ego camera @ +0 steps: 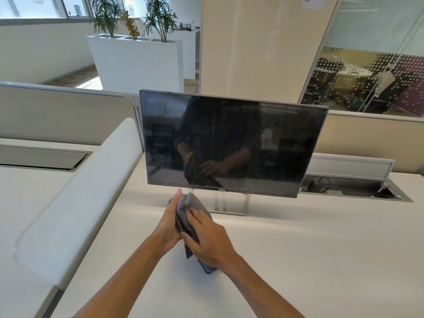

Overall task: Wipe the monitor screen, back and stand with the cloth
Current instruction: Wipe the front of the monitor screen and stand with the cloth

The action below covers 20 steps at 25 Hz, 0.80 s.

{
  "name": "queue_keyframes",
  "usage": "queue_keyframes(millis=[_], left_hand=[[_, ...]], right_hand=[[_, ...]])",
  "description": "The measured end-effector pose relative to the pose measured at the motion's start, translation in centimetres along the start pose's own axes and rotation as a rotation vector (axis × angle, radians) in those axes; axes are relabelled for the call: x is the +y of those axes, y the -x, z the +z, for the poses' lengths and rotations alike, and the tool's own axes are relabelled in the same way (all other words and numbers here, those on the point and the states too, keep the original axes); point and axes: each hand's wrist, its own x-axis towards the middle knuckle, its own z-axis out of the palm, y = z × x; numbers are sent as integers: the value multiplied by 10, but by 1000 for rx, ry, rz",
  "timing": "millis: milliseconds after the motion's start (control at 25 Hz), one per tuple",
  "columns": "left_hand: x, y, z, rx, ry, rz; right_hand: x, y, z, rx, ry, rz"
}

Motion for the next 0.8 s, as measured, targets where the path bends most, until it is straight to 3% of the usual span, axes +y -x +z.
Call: queue_keyframes(millis=[120,240,360,600,800], left_hand=[[4,3,0,84,-12,16],[9,3,-3,108,9,39],[19,1,-5,190,-132,130],[55,-18,-53,610,-413,411],[85,-22,-61,536,-726,516]], right_hand=[[13,-8,5,169,31,-71],[18,-21,10,108,58,-45],[19,-37,19,80,-39,-4],[7,-88,29,269,194,-68],[-25,-134,52,190,346,-63]])
